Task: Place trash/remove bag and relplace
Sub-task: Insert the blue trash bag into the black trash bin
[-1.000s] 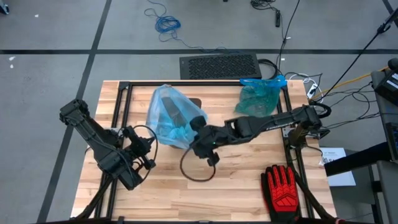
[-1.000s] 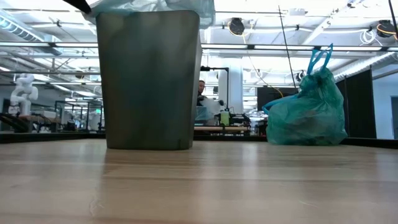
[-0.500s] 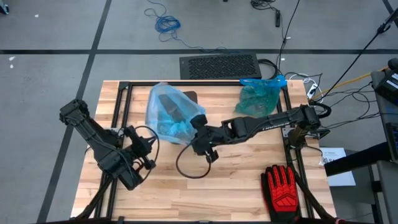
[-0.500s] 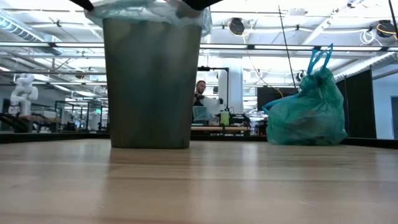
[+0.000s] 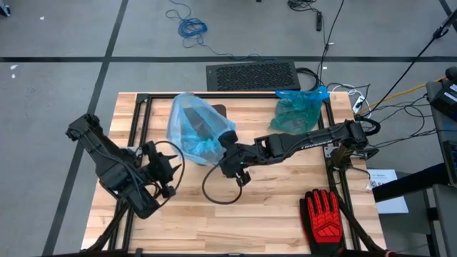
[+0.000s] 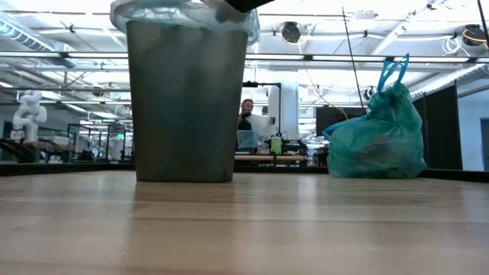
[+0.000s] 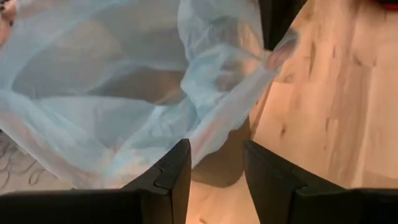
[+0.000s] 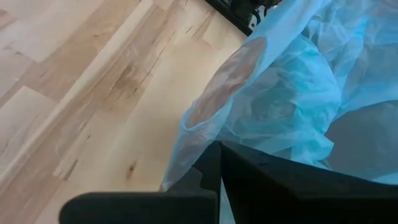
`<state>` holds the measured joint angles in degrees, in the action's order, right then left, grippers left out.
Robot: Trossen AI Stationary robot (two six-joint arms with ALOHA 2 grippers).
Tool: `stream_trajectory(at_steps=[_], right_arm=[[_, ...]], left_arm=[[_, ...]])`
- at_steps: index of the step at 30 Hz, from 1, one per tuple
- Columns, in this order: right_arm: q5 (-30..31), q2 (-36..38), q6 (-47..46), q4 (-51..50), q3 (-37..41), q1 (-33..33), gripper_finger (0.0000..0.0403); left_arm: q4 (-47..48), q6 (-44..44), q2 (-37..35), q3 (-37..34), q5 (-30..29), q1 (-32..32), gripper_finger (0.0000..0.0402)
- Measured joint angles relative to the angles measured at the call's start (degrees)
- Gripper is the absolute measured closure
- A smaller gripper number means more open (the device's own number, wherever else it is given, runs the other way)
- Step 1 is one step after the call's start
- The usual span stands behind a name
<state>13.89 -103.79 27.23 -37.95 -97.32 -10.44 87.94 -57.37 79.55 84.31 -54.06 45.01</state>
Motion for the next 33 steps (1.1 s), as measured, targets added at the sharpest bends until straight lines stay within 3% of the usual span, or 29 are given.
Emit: stream_trajectory(at_steps=[2, 5, 8, 12, 16, 25, 33], right_arm=[[-0.01, 0.0, 0.04, 0.0, 0.0, 0.0, 0.0403], [-0.15, 0.0, 0.75, -0.06, 0.0, 0.0, 0.0403], [-0.18, 0.0, 1.33, 0.42, 0.0, 0.0, 0.0403], [-0.24, 0.01, 1.52, 0.37, 0.0, 0.0, 0.0403], [-0.24, 0.02, 1.52, 0.02, 0.0, 0.0, 0.0403], [-0.3, 0.9, 0.38, -0.83, -0.02, 0.39, 0.0403], [-0.42, 6.81, -3.55, -0.08, -0.01, 0.47, 0.0403]], left_arm=[[0.01, 1.05, 0.0, 1.11, -0.33, 0.02, 0.0261], [0.01, 1.45, 0.0, 1.27, -5.37, -0.7, 0.0262], [-1.03, 4.7, 0.0, 0.66, -6.84, -4.5, 0.0276], [-1.78, 5.73, 0.09, -1.92, -6.31, -9.52, 0.033], [-2.17, 3.59, 0.07, -4.61, -2.4, -10.41, 0.0392], [-2.18, -10.53, 0.07, -10.2, -1.2, -5.05, 0.04], [-1.99, -14.29, 0.05, -14.11, -2.26, -5.57, 0.0401]])
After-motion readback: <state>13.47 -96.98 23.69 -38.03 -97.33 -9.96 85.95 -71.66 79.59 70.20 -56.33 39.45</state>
